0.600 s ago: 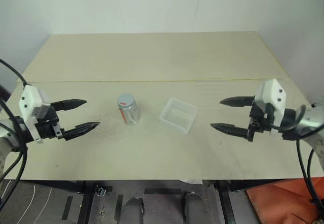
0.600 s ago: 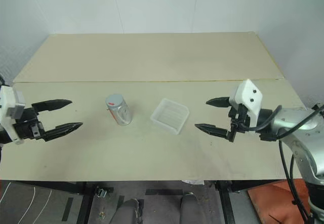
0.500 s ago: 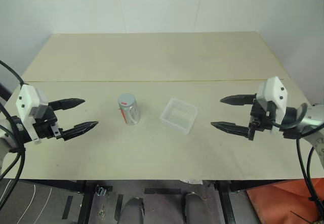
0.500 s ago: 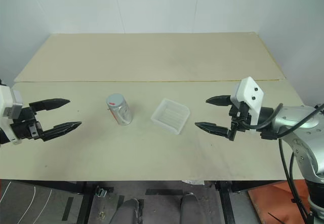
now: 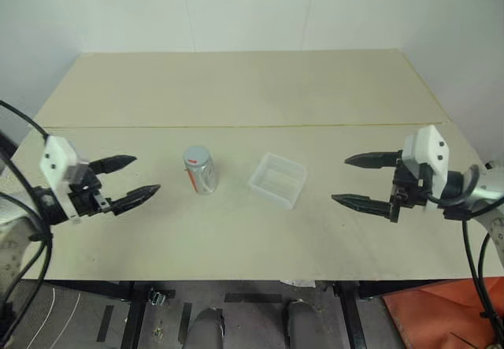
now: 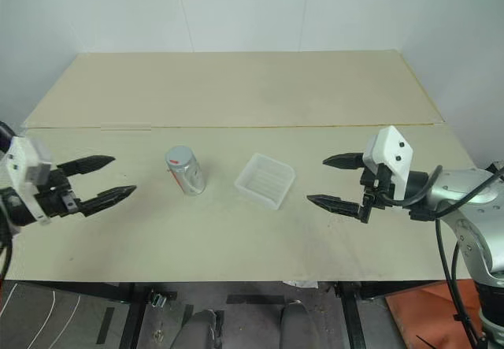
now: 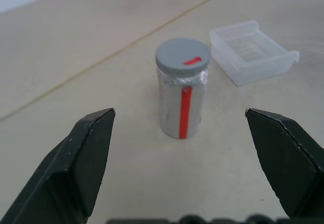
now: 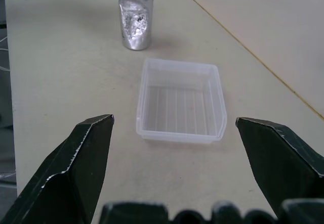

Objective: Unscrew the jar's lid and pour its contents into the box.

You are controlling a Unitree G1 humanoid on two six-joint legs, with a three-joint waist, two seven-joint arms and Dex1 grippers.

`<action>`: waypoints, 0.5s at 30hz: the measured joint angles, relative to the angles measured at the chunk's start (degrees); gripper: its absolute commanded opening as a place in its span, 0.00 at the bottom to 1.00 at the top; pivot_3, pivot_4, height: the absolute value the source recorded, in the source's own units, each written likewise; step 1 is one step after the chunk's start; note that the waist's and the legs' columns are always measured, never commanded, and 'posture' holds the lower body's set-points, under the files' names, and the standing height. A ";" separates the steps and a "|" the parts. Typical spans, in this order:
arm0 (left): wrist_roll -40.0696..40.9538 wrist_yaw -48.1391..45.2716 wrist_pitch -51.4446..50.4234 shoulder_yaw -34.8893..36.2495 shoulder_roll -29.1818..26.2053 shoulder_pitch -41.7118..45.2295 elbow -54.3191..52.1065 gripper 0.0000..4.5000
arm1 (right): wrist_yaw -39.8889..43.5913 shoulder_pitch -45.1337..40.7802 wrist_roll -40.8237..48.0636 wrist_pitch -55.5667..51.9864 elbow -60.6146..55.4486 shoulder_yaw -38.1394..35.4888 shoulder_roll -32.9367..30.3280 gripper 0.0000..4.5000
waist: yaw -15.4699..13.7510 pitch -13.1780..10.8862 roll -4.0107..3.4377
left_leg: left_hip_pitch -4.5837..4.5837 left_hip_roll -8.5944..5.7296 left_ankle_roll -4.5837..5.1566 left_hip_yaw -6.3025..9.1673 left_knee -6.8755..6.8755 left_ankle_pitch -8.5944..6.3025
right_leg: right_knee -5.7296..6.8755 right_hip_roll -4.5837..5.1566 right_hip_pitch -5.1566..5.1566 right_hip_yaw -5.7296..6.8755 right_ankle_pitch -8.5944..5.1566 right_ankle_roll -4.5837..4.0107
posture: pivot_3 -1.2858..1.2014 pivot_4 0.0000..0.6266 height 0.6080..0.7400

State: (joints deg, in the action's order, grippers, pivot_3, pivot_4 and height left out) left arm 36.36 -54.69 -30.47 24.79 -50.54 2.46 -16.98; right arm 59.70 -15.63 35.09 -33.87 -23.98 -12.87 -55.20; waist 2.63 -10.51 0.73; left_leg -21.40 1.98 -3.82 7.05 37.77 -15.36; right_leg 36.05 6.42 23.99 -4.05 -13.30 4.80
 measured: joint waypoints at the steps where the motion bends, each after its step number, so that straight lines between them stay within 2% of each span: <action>1: -0.18 0.51 -0.02 -0.76 0.79 -0.09 -0.22 1.00 | 0.34 0.23 0.01 0.16 -0.01 -0.39 -0.20 1.00 | -0.02 0.00 0.00 | 0.00 0.00 0.00 0.00 0.00 0.00 | 0.01 0.00 0.00 0.00 0.00 0.00 | 0.52 0.24 1.00; 8: -1.12 8.66 -0.93 -6.54 8.49 2.64 -1.22 1.00 | 1.23 -1.28 -0.01 0.84 -0.23 -1.23 -0.32 1.00 | 0.02 0.00 0.00 | 0.03 0.00 0.00 0.01 0.01 0.00 | 0.00 0.00 -0.04 0.00 0.01 0.00 | 0.52 0.24 1.00; 15: -7.27 15.57 3.17 -11.61 16.70 2.45 -0.50 1.00 | 0.06 -2.80 -0.06 0.81 -0.93 -1.14 -0.81 1.00 | -0.19 0.01 0.00 | 0.03 -0.02 0.00 0.01 0.02 0.00 | 0.00 0.01 -0.05 -0.01 0.01 0.00 | 0.52 0.24 1.00</action>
State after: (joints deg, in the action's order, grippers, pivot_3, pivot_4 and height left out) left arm 29.09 -39.12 -27.30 13.19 -33.84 4.91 -17.48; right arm 59.76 -18.44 35.03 -33.06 -24.91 -14.01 -56.01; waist 2.44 -10.51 0.73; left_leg -21.37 1.96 -3.82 7.06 37.79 -15.36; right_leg 36.04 6.42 23.93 -4.06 -13.29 4.80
